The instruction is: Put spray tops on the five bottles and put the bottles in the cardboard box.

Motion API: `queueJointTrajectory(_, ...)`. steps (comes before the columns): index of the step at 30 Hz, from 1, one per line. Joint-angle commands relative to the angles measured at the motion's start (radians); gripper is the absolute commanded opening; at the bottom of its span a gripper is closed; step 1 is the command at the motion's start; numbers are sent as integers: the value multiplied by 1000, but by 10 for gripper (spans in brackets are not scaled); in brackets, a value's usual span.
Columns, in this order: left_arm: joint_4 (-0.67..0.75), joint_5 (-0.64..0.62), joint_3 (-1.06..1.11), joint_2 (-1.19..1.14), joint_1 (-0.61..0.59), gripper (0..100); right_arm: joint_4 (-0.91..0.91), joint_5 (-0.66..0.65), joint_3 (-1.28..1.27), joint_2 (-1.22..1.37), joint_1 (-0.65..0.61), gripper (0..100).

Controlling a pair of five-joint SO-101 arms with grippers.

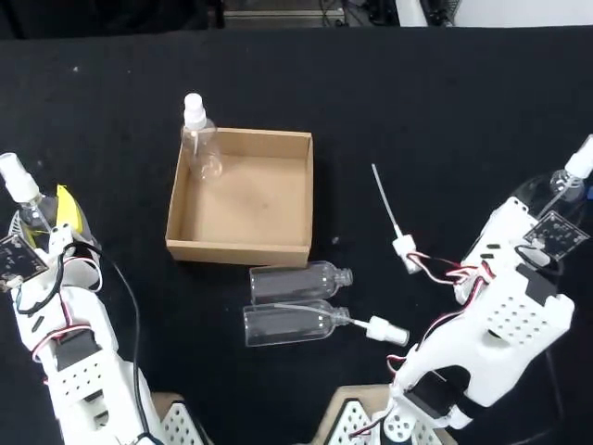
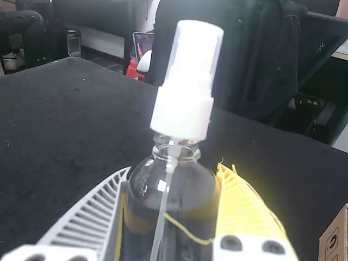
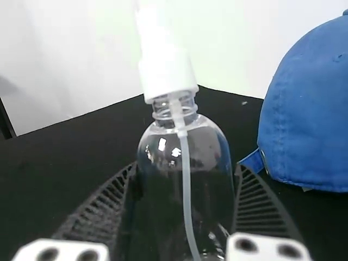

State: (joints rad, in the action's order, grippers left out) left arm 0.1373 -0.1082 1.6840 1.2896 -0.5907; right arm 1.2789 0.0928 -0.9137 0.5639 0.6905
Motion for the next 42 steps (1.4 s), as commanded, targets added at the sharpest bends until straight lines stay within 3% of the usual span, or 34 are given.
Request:
queueJointTrajectory(1, 2, -12, 22, 17, -5, 30, 23, 0, -7, -7, -12, 188)
queueJointTrajectory(7, 3, -12, 22, 17, -5, 30, 23, -68, -27, -8, -17, 205)
queueJointTrajectory(15, 3, -12, 22, 17, -5, 30, 31, -97, -61, -13, -55, 384)
queueJointTrajectory(24, 3, -12, 22, 17, -5, 30, 12, -97, -68, -74, -49, 391)
queueJointTrajectory(28, 3, -12, 22, 17, -5, 30, -135, -95, -64, -188, -49, 392)
queueJointTrajectory(36, 3, -12, 22, 17, -8, 30, -615, -97, 36, -392, -44, 393)
queueJointTrajectory(42, 3, -12, 22, 17, -10, 30, -657, -101, 93, -374, -21, 390)
